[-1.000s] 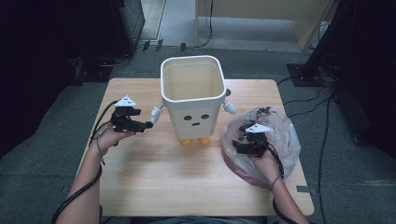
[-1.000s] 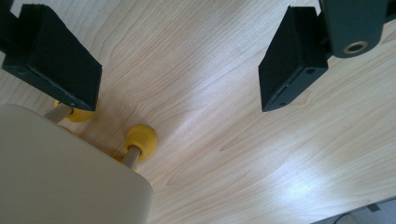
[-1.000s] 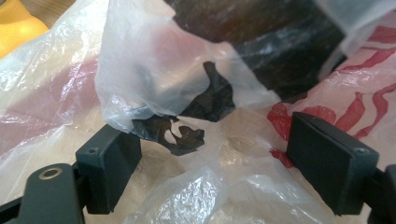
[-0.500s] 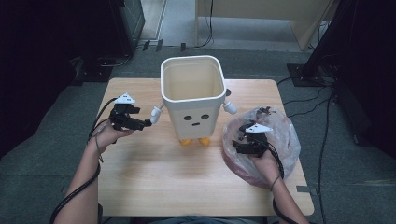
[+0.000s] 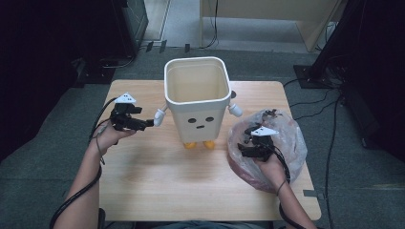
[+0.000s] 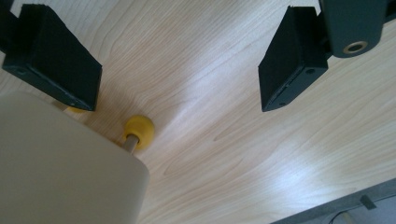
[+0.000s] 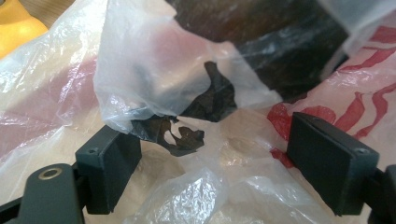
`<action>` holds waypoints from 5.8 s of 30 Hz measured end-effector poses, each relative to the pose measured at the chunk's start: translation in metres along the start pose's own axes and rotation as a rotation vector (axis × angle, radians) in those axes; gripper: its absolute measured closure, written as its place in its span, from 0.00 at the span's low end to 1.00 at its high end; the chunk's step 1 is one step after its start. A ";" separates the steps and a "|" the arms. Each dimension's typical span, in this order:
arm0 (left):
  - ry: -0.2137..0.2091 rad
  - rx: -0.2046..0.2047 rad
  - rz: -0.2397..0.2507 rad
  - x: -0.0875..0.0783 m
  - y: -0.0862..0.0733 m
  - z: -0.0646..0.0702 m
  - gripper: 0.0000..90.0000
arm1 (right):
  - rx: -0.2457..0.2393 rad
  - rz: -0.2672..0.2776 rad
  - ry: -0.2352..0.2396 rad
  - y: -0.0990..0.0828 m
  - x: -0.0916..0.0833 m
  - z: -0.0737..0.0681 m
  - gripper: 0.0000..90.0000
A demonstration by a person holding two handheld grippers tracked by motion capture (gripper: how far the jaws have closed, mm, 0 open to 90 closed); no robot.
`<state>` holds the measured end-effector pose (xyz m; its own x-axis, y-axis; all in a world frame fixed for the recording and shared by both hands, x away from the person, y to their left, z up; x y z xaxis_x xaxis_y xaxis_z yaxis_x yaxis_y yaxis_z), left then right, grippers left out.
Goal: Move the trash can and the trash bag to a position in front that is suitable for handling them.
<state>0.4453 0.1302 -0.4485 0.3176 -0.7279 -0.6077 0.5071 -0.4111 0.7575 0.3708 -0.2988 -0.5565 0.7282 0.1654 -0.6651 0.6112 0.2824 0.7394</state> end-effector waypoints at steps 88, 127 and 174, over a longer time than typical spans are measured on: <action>-0.022 0.063 0.009 -0.047 0.103 0.007 0.15 | -0.005 0.000 0.010 0.000 -0.001 -0.002 0.19; -0.052 0.098 0.031 -0.062 0.151 0.026 0.15 | -0.015 0.001 0.019 0.000 -0.001 -0.003 0.19; -0.087 0.144 0.029 -0.063 0.196 0.044 0.31 | -0.016 0.001 0.020 0.000 -0.001 -0.002 0.19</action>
<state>0.4891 0.0710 -0.2514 0.2562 -0.7829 -0.5669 0.3771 -0.4590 0.8044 0.3690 -0.2968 -0.5564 0.7224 0.1850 -0.6662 0.6050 0.2973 0.7386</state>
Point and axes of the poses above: each handheld gripper's, and its own axes: x roughly forward along the jaws, y roughly out of its top, z roughly to its right, the point moved 5 cm from there along x, roughly forward along the jaws, and after that the axes turned 11 degrees about -y, right-handed, at the moved point
